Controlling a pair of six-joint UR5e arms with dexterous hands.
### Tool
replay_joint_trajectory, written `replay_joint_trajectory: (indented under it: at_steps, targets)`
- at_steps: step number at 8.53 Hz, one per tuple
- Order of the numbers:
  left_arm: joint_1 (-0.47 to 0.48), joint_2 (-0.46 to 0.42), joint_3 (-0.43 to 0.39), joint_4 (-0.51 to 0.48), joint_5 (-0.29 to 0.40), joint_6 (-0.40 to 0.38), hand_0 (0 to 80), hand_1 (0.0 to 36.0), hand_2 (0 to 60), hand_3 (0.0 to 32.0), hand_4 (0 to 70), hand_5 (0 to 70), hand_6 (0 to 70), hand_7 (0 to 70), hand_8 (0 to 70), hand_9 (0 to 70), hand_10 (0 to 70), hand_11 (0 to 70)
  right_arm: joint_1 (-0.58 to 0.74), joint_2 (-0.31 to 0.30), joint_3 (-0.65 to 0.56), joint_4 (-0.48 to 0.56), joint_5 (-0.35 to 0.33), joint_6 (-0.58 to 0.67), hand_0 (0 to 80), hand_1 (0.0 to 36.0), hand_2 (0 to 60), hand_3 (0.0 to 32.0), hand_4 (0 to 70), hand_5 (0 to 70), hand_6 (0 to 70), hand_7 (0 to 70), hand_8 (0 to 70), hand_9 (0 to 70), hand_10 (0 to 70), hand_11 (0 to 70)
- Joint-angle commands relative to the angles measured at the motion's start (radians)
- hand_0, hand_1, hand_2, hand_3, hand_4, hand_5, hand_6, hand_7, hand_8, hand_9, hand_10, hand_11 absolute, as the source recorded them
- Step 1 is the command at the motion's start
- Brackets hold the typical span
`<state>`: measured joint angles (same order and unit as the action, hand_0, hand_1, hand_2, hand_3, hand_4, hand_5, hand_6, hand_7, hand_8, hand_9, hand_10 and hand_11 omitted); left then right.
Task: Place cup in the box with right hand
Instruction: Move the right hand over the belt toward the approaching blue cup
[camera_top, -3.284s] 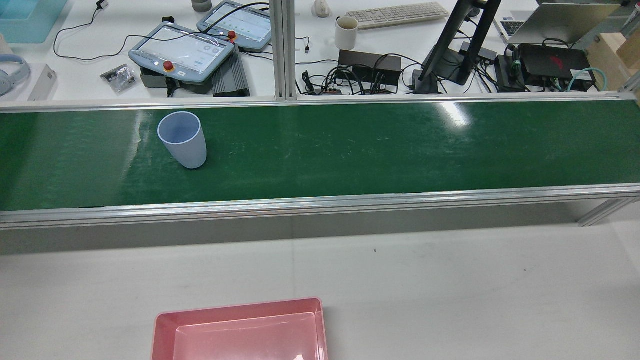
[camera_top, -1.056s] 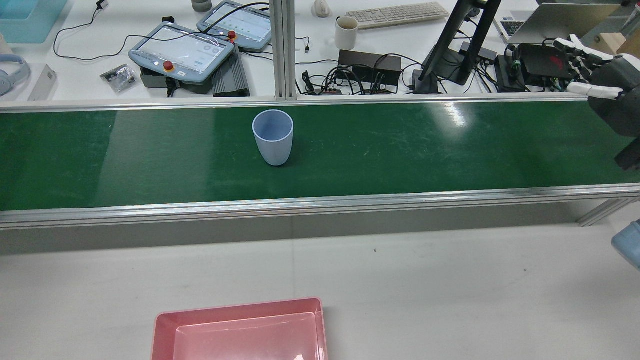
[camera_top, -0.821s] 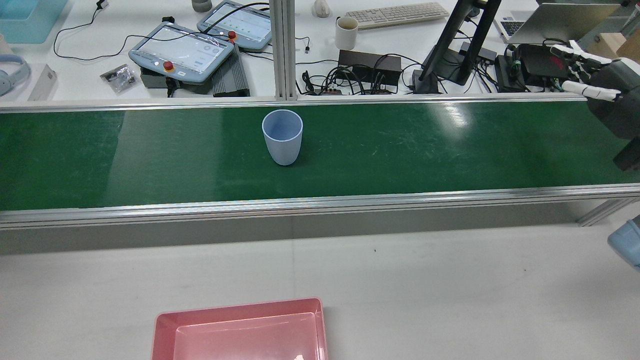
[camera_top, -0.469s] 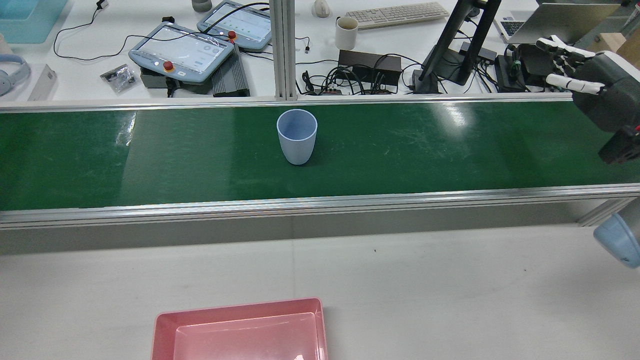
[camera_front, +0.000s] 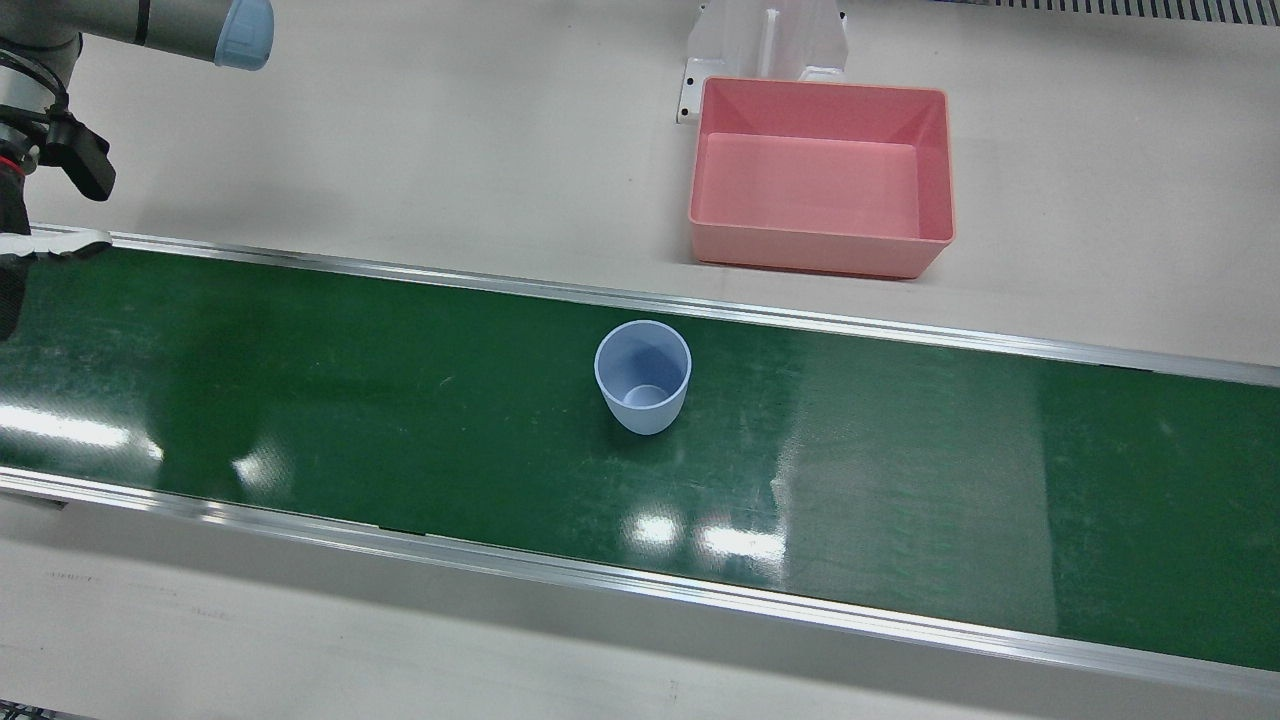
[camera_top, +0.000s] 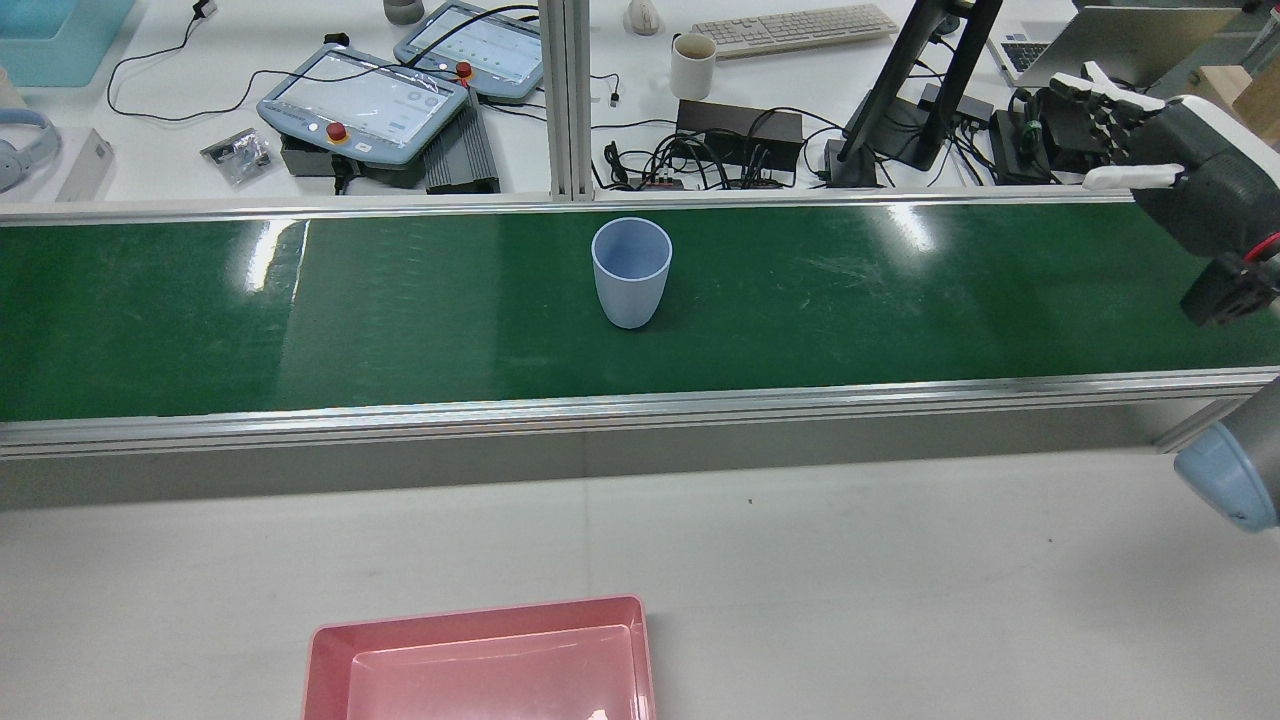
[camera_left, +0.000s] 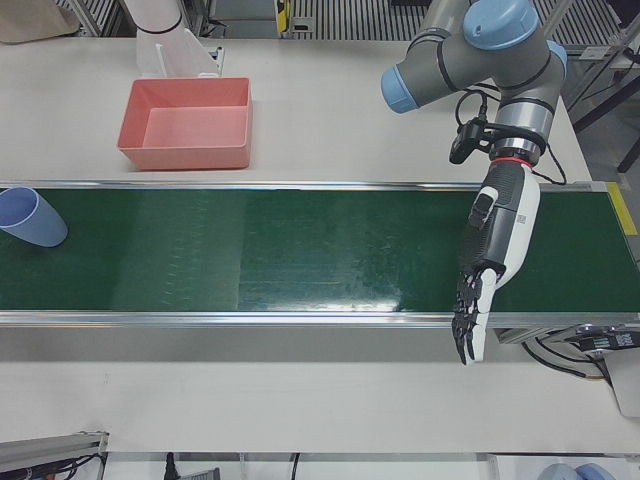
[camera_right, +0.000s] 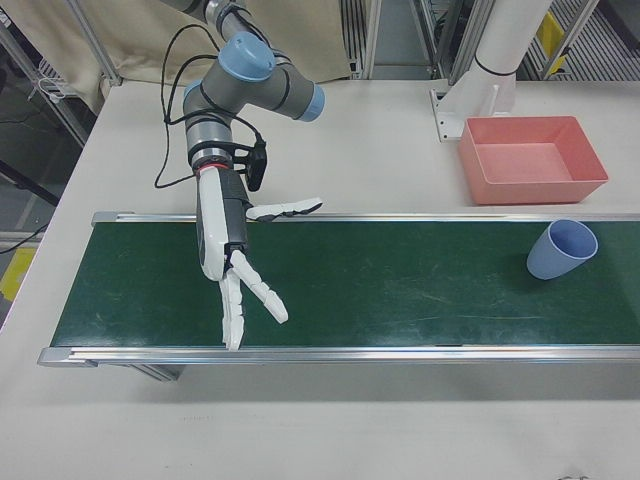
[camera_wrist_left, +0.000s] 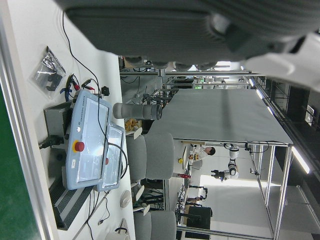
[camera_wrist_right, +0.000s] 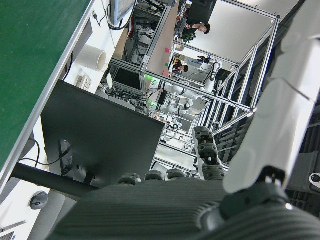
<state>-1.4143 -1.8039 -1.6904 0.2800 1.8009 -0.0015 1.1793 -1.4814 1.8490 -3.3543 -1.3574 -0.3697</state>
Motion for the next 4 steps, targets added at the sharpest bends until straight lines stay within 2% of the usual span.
replay_joint_trajectory:
  at_steps: [1,4]
  targets:
    - [0.000,0.000,0.000,0.001,0.000,0.000,0.0,0.0,0.0,0.0,0.0,0.0,0.0,0.0,0.0,0.0,0.0,0.0,-0.016,0.001,0.001,0.006,0.003,-0.015,48.8,14.2,0.0,0.0,0.0,3.8,0.3,0.0,0.0,0.0,0.0,0.0]
    - [0.000,0.000,0.000,-0.001,0.000,0.000,0.0,0.0,0.0,0.0,0.0,0.0,0.0,0.0,0.0,0.0,0.0,0.0,-0.043,0.001,0.004,0.007,0.004,-0.015,48.3,14.4,2.3,0.0,0.0,3.7,0.4,0.0,0.0,0.0,0.0,0.0]
